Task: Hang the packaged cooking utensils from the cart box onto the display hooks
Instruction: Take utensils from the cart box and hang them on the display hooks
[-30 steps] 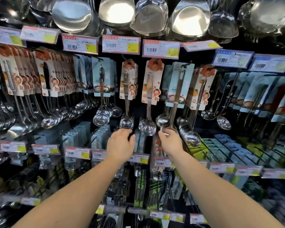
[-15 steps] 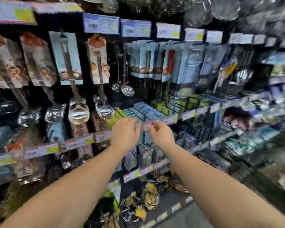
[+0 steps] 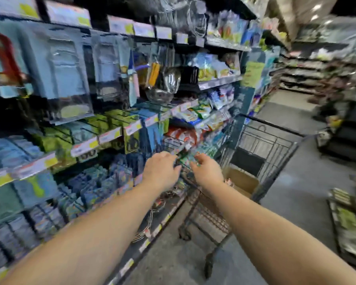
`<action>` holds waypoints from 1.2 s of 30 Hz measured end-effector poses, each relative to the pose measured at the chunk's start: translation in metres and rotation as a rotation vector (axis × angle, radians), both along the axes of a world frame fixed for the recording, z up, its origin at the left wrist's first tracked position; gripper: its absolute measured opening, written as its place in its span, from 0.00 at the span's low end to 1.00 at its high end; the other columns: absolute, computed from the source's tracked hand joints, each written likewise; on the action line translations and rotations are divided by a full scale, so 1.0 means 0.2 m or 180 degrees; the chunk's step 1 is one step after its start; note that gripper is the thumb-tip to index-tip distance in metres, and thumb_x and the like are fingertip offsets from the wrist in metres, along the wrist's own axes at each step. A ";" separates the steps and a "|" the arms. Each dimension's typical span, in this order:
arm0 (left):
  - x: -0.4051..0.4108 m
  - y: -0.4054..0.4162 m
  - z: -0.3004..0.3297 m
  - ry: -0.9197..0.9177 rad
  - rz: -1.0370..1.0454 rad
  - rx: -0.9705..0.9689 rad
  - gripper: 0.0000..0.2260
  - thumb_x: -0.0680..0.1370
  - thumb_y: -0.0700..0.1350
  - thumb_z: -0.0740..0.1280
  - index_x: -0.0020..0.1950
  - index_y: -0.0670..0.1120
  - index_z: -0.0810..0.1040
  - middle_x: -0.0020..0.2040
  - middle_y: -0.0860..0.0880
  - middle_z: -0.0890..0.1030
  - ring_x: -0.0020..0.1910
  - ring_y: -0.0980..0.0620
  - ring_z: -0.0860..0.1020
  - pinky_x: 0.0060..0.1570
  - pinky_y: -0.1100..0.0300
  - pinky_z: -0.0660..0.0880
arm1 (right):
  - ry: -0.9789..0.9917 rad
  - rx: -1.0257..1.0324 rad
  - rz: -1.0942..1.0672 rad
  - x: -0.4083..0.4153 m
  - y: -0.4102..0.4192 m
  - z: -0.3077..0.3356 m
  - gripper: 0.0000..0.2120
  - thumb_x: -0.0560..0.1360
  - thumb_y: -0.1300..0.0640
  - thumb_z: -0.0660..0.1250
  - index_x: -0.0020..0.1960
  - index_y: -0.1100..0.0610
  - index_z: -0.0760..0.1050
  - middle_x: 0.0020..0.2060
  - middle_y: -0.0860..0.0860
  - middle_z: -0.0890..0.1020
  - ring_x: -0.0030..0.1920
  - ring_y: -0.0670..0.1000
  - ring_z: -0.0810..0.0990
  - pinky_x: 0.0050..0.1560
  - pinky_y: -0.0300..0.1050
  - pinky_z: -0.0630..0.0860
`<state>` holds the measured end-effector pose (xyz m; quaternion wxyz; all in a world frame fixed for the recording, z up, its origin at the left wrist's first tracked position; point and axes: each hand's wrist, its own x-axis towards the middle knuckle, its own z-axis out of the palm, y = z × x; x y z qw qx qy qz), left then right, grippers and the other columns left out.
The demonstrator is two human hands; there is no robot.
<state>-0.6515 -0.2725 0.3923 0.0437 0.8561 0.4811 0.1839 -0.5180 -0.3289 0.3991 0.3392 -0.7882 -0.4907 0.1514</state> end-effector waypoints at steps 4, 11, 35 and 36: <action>0.43 0.17 -0.09 0.0228 -0.0431 -0.0133 0.19 0.80 0.55 0.58 0.66 0.48 0.72 0.65 0.47 0.74 0.64 0.45 0.71 0.62 0.49 0.70 | 0.0040 -0.0137 -0.0443 0.40 0.10 -0.14 0.19 0.78 0.48 0.63 0.66 0.52 0.72 0.59 0.52 0.81 0.56 0.55 0.79 0.51 0.46 0.75; 1.08 0.68 -0.25 0.0256 -0.0976 -0.0221 0.21 0.77 0.58 0.61 0.67 0.50 0.72 0.63 0.47 0.75 0.63 0.43 0.72 0.60 0.49 0.71 | 0.0101 -0.0301 -0.1023 1.00 0.44 -0.30 0.18 0.76 0.49 0.65 0.65 0.50 0.73 0.57 0.51 0.81 0.54 0.54 0.80 0.54 0.48 0.78; 2.34 1.51 -1.36 0.0786 -0.0508 -0.1664 0.21 0.75 0.56 0.65 0.67 0.51 0.73 0.64 0.47 0.76 0.62 0.44 0.73 0.61 0.53 0.70 | 0.1158 -0.2049 -0.1075 2.47 1.24 -1.48 0.16 0.78 0.51 0.63 0.63 0.58 0.73 0.59 0.56 0.80 0.60 0.58 0.77 0.56 0.46 0.72; 2.36 1.52 -1.42 0.0813 -0.0491 -0.1745 0.21 0.75 0.55 0.65 0.67 0.51 0.73 0.64 0.47 0.75 0.63 0.44 0.72 0.61 0.54 0.69 | 0.1223 -0.2120 -0.1031 2.47 1.26 -1.56 0.16 0.78 0.51 0.62 0.63 0.58 0.73 0.59 0.57 0.79 0.61 0.59 0.77 0.58 0.46 0.71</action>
